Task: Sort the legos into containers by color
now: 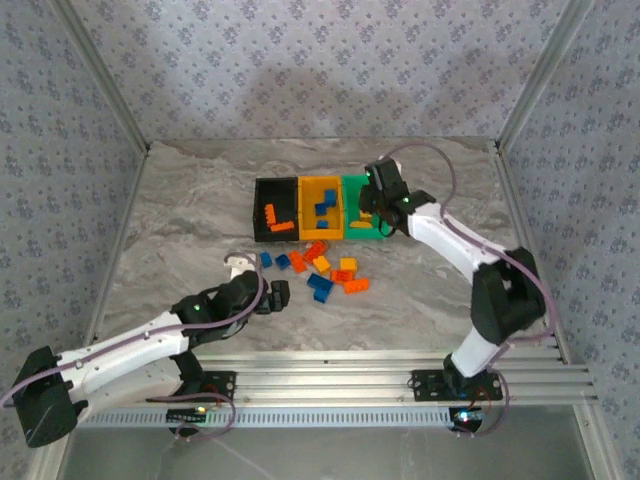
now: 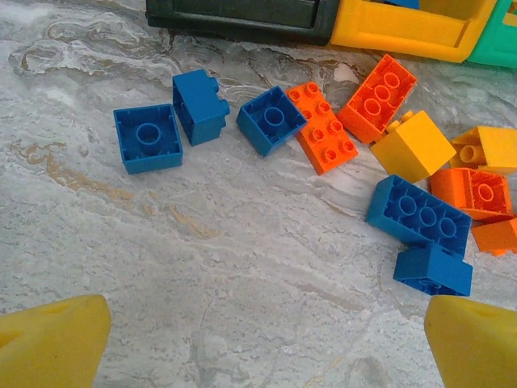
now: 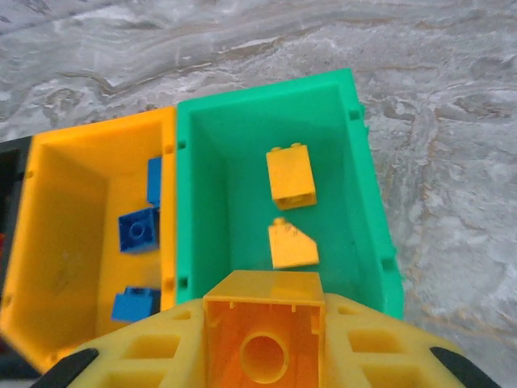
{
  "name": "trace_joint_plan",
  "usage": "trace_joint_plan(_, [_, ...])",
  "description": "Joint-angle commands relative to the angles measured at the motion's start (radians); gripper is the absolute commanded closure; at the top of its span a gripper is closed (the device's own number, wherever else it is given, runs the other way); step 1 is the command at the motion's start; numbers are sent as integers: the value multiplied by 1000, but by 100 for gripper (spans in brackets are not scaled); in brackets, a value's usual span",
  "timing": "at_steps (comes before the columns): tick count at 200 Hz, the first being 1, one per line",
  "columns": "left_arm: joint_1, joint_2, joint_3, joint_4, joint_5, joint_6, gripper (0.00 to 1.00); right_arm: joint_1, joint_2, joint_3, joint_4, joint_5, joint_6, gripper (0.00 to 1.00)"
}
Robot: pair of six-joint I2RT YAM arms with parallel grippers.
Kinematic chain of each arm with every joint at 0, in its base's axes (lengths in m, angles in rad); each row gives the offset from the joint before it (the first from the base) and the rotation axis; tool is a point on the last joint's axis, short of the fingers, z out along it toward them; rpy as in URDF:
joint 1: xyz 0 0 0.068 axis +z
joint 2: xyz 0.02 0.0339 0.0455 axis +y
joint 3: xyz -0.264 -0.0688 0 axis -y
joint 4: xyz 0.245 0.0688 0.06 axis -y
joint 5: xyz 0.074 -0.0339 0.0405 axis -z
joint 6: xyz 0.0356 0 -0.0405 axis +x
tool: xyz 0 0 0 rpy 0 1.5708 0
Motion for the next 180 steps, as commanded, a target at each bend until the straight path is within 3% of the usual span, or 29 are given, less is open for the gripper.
trace_joint_plan(1, [4,-39,-18,-17,-17,-20,0,-12,91,97,-10,-53,-24,68])
trace_joint_plan(33, [5,-78,-32,-32,-29,-30,1,-25,199,199,-47,-76,-2,64])
trace_joint_plan(86, [13,-104,-7,-75,-66,-29,0,-27,164,245,-48,-86,16,30])
trace_joint_plan(113, [42,-69,41,-104,-44,36,1,-1,61,181,-23,-82,20,26])
trace_joint_plan(148, [155,47,87,-72,15,132,1,72,-82,27,40,-68,22,25])
trace_joint_plan(180, [263,182,72,73,49,153,21,120,-180,-94,72,-59,45,25])
